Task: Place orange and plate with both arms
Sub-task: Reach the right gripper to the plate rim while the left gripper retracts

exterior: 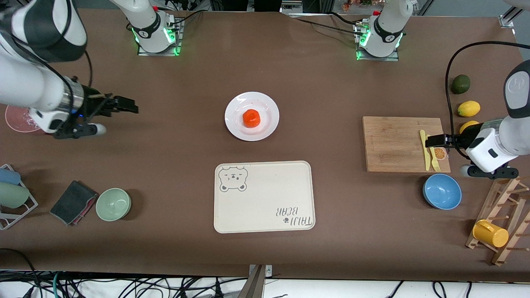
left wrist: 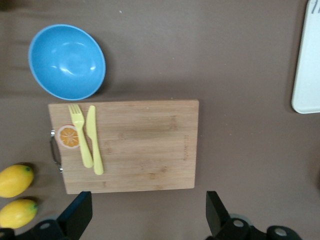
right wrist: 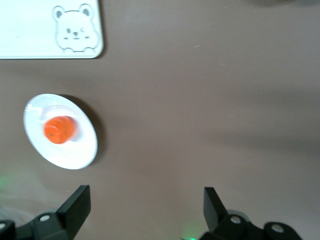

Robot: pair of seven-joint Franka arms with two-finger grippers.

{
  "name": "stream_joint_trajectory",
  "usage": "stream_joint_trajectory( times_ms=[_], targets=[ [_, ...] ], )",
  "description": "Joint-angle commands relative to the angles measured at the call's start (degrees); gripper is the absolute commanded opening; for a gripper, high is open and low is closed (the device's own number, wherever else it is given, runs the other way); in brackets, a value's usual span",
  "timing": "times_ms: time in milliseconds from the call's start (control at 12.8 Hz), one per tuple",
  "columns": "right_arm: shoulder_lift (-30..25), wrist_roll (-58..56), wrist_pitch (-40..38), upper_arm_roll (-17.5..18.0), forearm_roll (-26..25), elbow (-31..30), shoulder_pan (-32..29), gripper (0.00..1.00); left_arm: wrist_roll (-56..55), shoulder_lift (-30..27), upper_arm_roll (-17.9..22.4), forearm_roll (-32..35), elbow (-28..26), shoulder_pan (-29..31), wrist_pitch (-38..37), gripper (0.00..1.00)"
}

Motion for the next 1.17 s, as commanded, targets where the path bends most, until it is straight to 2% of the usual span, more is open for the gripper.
stream_joint_trajectory(
  times_ms=[0,313,469,704,782,1017,1095],
  targets=[
    [-1.26,-0.46,9.81,3.69,6.44,-8.78,-0.33,1.00,-0.48,-4.31,-0.16,2.98,-2.24,-0.19,0.09,1.00],
    [0.14,-5.89,25.82,9.41,21.90,-19.69,-0.50,1.00,-0.30,-12.30,-0.16,1.67,-9.60,-0.46,3.15,1.00],
    [3.21,-16.14,28.21,10.64,31.81,-21.90,-0.59,1.00,-0.39,-16.87,-0.16,1.66,-15.83,-1.50,10.16,1.00],
    [8.13,-32.75,30.33,11.08,45.27,-23.58,-0.68,1.00,-0.74,-21.18,-0.16,2.02,-19.01,-1.78,9.60,1.00],
    [9.80,-37.85,31.20,11.26,48.36,-23.67,-0.59,1.00,-0.57,-21.28,-0.33,2.02,-18.68,-1.95,6.63,1.00],
    [13.94,-48.16,31.91,13.10,57.33,-23.67,-0.59,1.00,-0.39,-21.11,-0.42,1.67,-16.49,-1.95,5.54,1.00],
    [15.08,-49.93,33.22,13.89,58.23,-23.93,-0.59,1.00,-0.47,-21.20,-0.42,1.58,-16.22,-1.86,5.37,1.00]
  ],
)
